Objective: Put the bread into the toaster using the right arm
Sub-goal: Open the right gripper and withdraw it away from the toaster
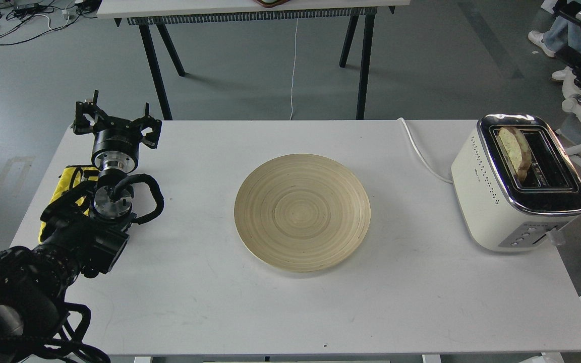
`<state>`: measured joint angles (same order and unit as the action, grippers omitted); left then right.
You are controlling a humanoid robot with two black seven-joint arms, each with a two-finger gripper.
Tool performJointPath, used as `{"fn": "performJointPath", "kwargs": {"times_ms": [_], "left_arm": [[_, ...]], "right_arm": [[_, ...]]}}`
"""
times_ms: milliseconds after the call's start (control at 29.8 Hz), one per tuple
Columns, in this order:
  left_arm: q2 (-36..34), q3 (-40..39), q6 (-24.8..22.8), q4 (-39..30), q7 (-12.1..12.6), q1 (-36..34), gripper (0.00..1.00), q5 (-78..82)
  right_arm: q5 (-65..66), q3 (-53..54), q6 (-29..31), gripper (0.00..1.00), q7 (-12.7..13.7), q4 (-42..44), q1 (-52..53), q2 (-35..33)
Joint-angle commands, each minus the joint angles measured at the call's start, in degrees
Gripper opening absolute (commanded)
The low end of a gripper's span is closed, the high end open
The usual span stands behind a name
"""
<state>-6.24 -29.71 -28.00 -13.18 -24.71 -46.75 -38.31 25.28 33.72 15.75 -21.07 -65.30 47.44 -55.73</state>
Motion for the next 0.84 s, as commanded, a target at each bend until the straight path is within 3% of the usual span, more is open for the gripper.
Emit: {"fn": "performJointPath", "kwargs": {"times_ms": [0, 268, 402, 503, 804], "left_arm": [[0.00, 0.00, 0.00, 0.00, 0.02, 0.00, 1.00, -0.01], [0.00, 0.00, 0.00, 0.00, 0.02, -0.09, 1.00, -0.01], [0.00, 0.00, 0.00, 0.00, 0.02, 0.00, 1.00, -0.01], [0.00, 0.00, 0.00, 0.00, 0.02, 0.00, 1.00, -0.01], [0.00, 0.00, 0.00, 0.00, 0.02, 0.00, 1.00, -0.01]], "right_arm": [[-11.63, 0.38, 1.04, 0.98, -1.34, 1.58, -0.68, 8.15], [-18.07, 2.83, 3.92, 0.98, -6.26, 9.22, -4.81, 29.51], [-18.16, 8.18, 12.09, 0.98, -6.71, 17.03, -7.18, 39.45], [-18.16, 13.46, 12.25, 0.98, -6.62, 22.66, -9.38, 44.81], [-18.07, 15.59, 12.25, 0.98, -6.93, 24.61, -11.14, 47.91]]}}
